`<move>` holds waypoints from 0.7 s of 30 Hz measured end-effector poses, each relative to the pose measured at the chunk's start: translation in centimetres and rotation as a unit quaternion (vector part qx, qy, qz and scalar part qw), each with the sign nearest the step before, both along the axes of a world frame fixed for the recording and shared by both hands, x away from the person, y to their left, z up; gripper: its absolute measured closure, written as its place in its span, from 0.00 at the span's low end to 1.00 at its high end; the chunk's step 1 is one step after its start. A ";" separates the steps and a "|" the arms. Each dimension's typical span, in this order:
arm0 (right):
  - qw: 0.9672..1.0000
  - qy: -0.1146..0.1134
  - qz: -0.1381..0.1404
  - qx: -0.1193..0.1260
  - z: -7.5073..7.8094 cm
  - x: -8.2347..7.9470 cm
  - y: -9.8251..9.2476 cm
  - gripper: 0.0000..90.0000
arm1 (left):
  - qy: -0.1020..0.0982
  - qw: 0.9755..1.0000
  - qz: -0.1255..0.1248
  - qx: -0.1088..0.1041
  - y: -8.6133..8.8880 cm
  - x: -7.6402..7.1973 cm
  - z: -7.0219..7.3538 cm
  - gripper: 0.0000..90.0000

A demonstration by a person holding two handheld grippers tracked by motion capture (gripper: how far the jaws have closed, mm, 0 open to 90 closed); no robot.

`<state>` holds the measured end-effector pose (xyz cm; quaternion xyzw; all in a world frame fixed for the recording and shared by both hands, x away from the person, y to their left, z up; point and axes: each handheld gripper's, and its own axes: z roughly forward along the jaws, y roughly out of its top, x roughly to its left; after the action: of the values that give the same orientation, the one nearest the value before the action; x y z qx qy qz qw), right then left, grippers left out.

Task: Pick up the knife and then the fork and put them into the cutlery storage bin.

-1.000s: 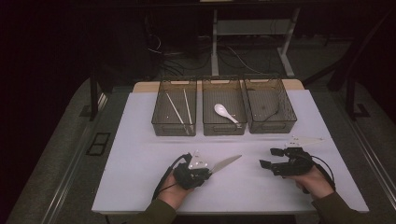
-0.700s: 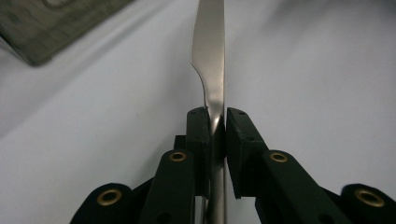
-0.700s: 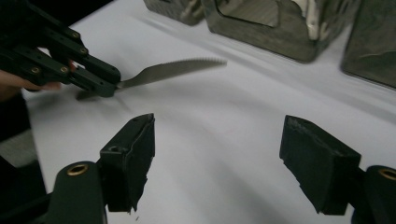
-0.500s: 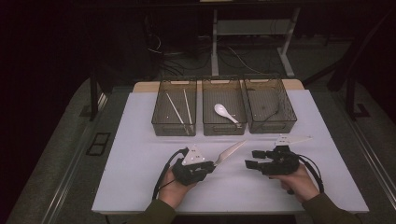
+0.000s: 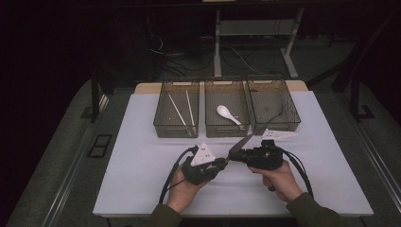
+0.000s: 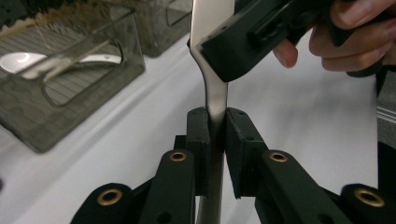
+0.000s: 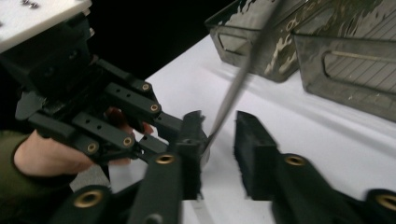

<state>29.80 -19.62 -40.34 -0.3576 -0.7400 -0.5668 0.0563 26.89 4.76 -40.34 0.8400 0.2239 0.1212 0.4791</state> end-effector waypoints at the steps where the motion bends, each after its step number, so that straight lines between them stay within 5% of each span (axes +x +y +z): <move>1: 1.000 0.000 0.002 0.006 0.1 0.1 0.0 0.88 | -0.001 1.000 0.000 0.002 0.0 0.0 0.1 0.89; 6: 1.000 -0.007 0.000 0.018 0.4 0.0 0.4 0.97 | -0.008 1.000 0.004 -0.001 -0.1 0.1 0.2 0.89; 18: 0.999 -0.031 -0.003 0.016 1.0 -0.1 0.5 0.99 | -0.014 1.000 -0.001 -0.020 0.4 0.1 0.5 0.87; 21: 0.999 -0.037 -0.016 0.007 1.2 0.1 0.0 0.99 | -0.011 1.000 -0.003 -0.027 0.9 0.2 0.5 0.80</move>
<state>29.87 -19.64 -39.17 -0.3480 -0.7319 -0.5854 0.0218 27.07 5.68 -39.83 0.8261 0.2196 0.1230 0.5041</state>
